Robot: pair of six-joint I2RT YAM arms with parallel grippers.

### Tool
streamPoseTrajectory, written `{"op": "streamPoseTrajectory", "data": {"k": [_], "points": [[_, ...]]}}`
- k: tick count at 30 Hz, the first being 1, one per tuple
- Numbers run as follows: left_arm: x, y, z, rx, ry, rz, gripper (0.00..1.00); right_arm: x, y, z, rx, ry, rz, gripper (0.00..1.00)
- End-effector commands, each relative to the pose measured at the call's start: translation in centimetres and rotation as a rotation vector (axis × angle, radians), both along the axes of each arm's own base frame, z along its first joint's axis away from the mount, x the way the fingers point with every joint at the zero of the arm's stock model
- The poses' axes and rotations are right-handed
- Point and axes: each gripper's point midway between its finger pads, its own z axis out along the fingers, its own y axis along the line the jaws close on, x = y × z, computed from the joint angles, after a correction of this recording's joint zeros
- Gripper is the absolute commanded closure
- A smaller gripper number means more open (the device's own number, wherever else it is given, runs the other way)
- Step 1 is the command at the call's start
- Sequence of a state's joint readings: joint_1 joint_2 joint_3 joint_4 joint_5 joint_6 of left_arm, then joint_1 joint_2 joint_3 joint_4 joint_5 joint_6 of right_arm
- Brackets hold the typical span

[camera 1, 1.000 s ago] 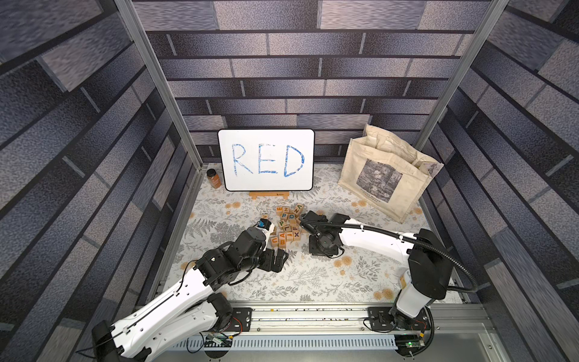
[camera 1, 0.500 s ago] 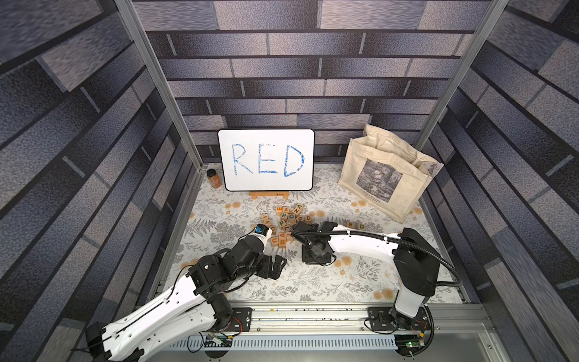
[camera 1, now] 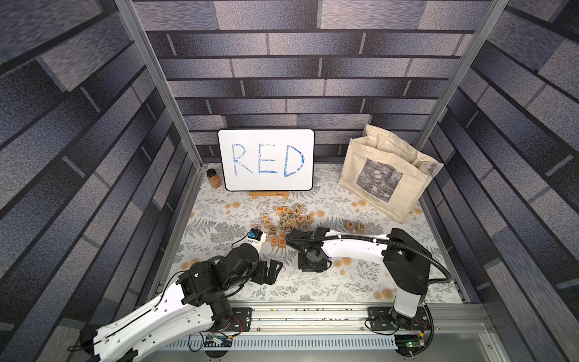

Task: Assemble the uppercase word "red" with letter blocks
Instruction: Place the letter block at the center of the board.

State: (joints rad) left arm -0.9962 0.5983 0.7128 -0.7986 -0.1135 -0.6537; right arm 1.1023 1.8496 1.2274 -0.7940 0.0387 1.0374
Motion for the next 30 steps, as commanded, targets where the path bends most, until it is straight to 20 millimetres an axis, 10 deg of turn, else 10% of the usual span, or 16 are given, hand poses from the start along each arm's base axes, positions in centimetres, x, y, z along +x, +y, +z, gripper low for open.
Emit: {"op": "streamPoseTrajectory", "data": {"k": [1,30], "points": [[-0.2,1.1,-1.0,0.028,0.01,0.042,0.0,-0.8,-0.1,-0.7,-0.014,0.034,-0.037,0.76],[0.6,1.5,0.0,0.01,-0.041,0.089,0.0,-1.0,-1.0,1.8,-0.013,0.017,-0.012,0.43]]}}
